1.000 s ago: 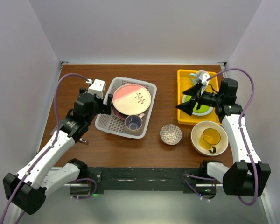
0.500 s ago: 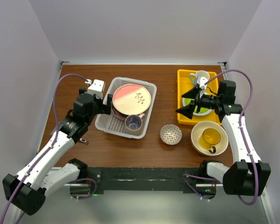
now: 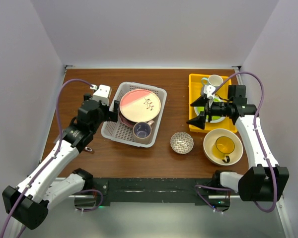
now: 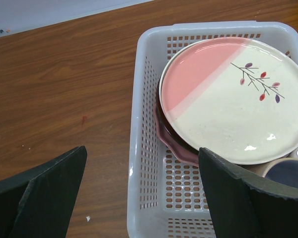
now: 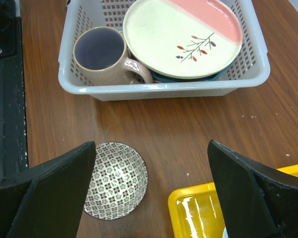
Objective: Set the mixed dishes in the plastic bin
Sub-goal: Pick up the bowl from the center of the board.
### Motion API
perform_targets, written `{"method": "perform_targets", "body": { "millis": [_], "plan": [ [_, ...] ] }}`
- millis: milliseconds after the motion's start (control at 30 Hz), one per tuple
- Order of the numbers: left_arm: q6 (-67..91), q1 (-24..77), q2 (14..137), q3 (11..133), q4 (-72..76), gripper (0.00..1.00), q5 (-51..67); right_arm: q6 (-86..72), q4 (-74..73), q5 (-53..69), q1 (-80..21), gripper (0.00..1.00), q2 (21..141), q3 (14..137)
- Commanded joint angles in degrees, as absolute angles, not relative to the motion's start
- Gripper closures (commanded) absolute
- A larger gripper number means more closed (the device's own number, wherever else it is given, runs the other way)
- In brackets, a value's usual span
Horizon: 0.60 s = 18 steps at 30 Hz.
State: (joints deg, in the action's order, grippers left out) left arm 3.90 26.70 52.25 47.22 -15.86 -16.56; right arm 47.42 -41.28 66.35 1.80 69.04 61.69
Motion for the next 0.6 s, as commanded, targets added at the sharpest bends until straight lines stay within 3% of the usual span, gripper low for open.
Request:
{"method": "perform_targets", "body": {
  "millis": [0, 567],
  "plan": [
    [4.75, 26.37, 51.24, 47.29, -13.1, 0.0, -17.23, 54.48, -46.23, 65.3, 0.88, 0.02, 69.78, 64.78],
    [4.75, 26.37, 50.54, 46.93, -13.18, 0.0, -17.49, 64.16, -51.07, 56.43, -7.12, 0.02, 70.57, 64.69]
  ]
}}
